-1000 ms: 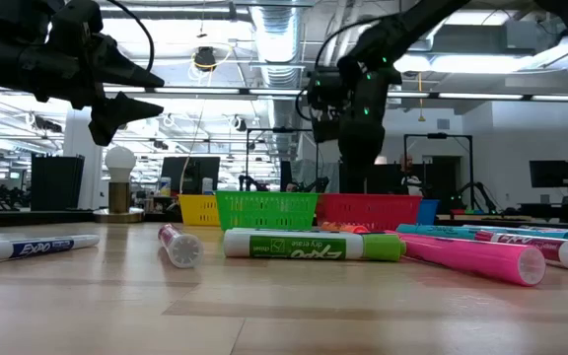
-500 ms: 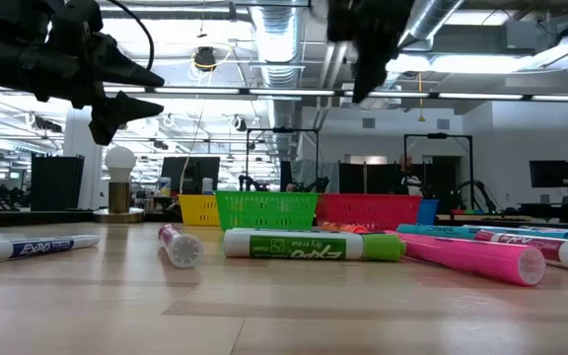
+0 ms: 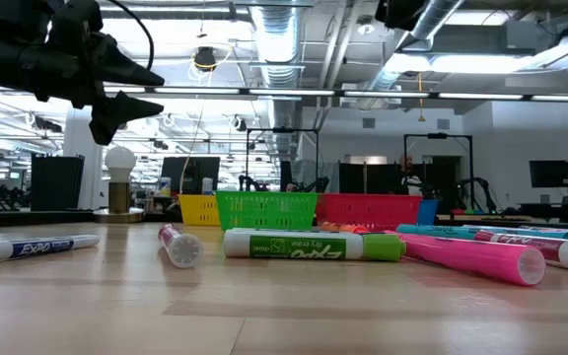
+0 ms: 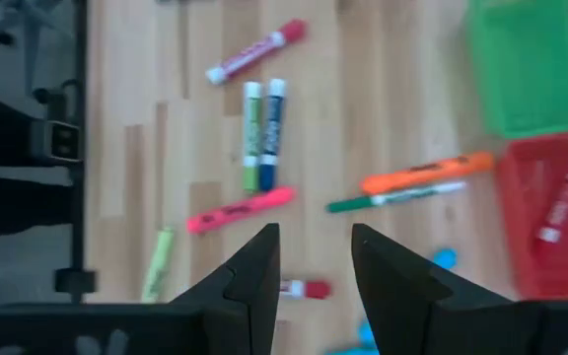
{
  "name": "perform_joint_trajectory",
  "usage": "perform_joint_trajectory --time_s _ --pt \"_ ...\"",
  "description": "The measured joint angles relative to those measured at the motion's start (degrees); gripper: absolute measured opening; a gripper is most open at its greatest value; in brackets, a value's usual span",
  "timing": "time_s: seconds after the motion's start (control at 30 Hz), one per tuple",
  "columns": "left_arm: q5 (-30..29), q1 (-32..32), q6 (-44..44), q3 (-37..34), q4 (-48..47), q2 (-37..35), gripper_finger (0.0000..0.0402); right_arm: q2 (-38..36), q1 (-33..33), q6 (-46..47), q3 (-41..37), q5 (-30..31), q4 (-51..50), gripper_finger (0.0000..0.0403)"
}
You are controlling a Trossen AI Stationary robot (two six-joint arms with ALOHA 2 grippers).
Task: Pick & Place Markers
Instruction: Put the small green marker pen into the red bin
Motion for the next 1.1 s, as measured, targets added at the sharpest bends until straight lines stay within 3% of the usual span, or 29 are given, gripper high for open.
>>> perform_joint_trajectory --time_s 0.23,0.53,0.87,1.1 --pt "0.0 0.0 0.0 0.0 0.4 0.0 0.0209 2.2 2.5 5.3 0.0 1.8 0.1 0.0118" --pt "0.0 0.0 0.0 0.0 0.4 0.0 0.0209 6.1 -1.3 18.6 -5.3 4.4 2.5 0.0118" --pt "0.0 0.0 0.0 0.0 0.6 0.0 0.0209 15.3 -4.2 23.9 -12.9 4.2 11.0 0.0118" --pt "0.0 0.0 0.0 0.0 0.6 0.0 0.0209 22.8 -5.6 25.9 -13.6 3.8 13.4 0.0118"
